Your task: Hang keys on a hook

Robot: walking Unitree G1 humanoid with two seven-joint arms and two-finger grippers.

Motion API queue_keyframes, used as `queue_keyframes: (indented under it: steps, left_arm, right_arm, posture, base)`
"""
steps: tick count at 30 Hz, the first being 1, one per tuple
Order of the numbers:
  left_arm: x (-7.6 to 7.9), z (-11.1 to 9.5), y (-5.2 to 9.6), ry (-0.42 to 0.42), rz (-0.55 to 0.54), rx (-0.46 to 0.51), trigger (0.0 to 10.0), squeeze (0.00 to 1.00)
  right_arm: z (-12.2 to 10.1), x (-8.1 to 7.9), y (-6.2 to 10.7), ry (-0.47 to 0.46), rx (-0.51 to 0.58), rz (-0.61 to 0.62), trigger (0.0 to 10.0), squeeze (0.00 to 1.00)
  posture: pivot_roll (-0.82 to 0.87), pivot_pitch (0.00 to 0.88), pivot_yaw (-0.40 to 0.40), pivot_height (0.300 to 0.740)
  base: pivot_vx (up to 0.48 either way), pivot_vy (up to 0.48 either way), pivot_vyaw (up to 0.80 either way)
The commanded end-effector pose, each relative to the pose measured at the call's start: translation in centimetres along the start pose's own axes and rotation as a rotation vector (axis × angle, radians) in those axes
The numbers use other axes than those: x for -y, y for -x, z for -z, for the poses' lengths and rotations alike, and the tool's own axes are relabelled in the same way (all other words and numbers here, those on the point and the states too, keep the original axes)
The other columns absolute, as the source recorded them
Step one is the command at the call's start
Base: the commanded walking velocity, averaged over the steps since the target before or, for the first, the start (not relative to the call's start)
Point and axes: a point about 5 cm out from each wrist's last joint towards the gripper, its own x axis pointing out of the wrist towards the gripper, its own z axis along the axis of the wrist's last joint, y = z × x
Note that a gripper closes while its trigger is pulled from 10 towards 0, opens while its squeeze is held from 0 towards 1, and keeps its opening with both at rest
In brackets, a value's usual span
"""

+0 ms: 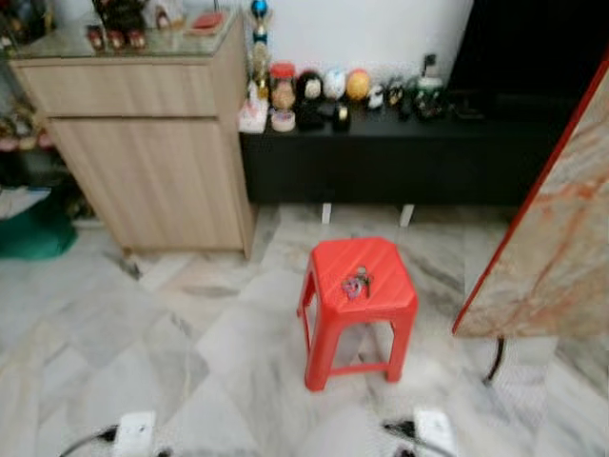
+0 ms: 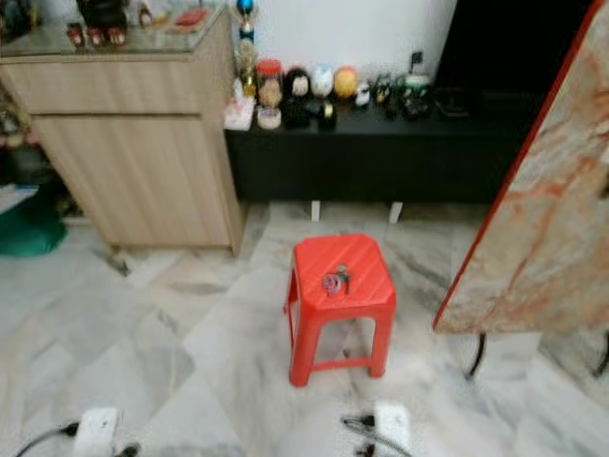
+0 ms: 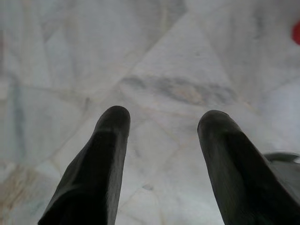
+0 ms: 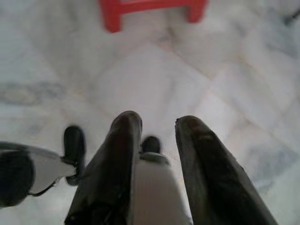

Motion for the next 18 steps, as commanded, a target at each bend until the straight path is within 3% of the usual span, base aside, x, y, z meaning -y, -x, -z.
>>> queue_keyframes:
  steps: [1,5,7,9,11,18]
  left_arm:
    - [0.3,0.6,0.1,0.008,-0.002,-0.022,10.0,0.00]
    - [0.4,0.4,0.0,-0.004,0.012,-0.027,10.0,0.00]
    - [0.5,0.2,0.0,-0.004,0.018,-0.024,10.0,0.00]
    - [1.1,-0.4,-0.2,-0.022,0.050,-0.019,10.0,0.00]
    - [1.5,-0.8,-0.3,-0.033,0.066,-0.013,10.0,0.00]
    - [2.8,-2.6,-0.6,-0.050,0.108,0.031,10.0,0.00]
  right_arm:
    - [0.0,1.1,0.1,0.005,-0.003,0.021,10.0,0.00]
    - [2.1,1.8,0.4,0.027,-0.044,0.027,10.0,0.00]
    - [1.8,2.0,0.4,0.037,-0.037,0.029,10.0,0.00]
    - [0.6,2.7,0.3,-0.038,0.008,0.061,10.0,0.00]
    - [-0.1,2.8,0.2,-0.054,0.030,0.066,10.0,0.00]
    - [-1.6,3.1,0.2,-0.063,0.073,0.070,10.0,0.00]
  posture:
    - [0.14,0.000,-0.041,0.740]
    - [0.15,0.000,-0.046,0.740]
    - [0.14,0.000,-0.025,0.740]
    - [0.10,0.000,0.014,0.740]
    - [0.07,0.000,0.039,0.740]
    - [-0.01,0.000,0.045,0.740]
  base:
    - [0.000,0.000,0.00]
    - [0.000,0.000,0.00]
    - [0.000,0.000,0.00]
    - [0.000,0.000,0.00]
    - [0.000,0.000,0.00]
    - [0.000,0.000,0.00]
